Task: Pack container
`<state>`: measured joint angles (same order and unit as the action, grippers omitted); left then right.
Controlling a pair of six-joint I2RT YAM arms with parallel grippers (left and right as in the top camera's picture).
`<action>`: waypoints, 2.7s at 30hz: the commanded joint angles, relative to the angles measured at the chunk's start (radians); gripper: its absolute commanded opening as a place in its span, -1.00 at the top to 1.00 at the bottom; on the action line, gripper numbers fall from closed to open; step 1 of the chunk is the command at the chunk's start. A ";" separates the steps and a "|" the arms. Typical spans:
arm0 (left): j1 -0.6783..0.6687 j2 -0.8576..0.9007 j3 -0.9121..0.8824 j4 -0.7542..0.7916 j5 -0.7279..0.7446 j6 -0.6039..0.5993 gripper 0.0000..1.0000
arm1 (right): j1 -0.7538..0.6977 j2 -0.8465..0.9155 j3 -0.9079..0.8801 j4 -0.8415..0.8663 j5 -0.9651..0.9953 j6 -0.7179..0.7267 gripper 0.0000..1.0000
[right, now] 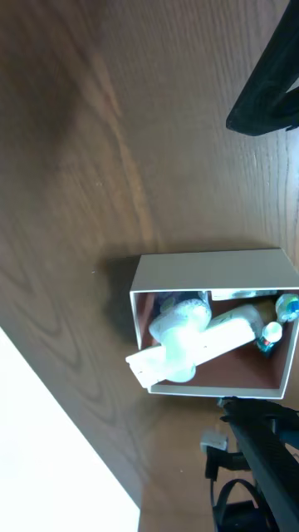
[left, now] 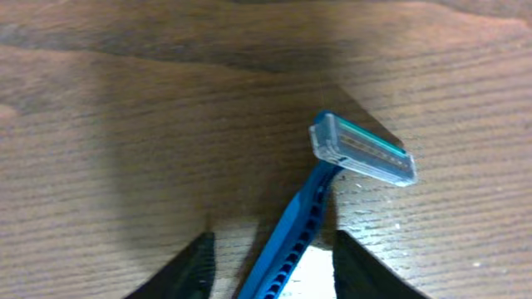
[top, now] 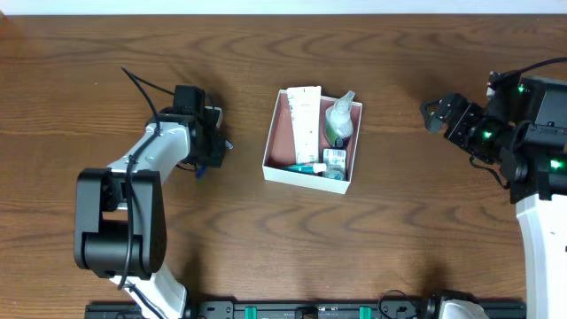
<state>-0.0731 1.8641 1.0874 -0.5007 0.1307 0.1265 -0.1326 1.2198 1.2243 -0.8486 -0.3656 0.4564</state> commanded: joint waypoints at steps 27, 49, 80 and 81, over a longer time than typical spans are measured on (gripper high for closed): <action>-0.357 -0.568 0.011 -0.054 0.257 0.314 0.88 | -0.005 -0.007 0.013 -0.001 0.003 0.007 -0.98; -0.520 -0.240 0.010 0.150 0.216 0.781 -0.43 | -0.005 -0.007 0.013 -0.001 0.003 0.007 -0.98; -0.203 -1.292 0.010 -0.619 -0.483 -0.370 -0.96 | -0.005 -0.007 0.013 -0.001 0.003 0.007 -0.99; -0.202 -1.308 0.010 -0.631 -0.483 -0.372 -0.96 | -0.005 -0.007 0.013 -0.002 0.003 0.007 -0.99</action>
<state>-0.2886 0.5888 1.0901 -1.1141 -0.3256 -0.1734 -0.1326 1.2198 1.2243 -0.8486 -0.3656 0.4564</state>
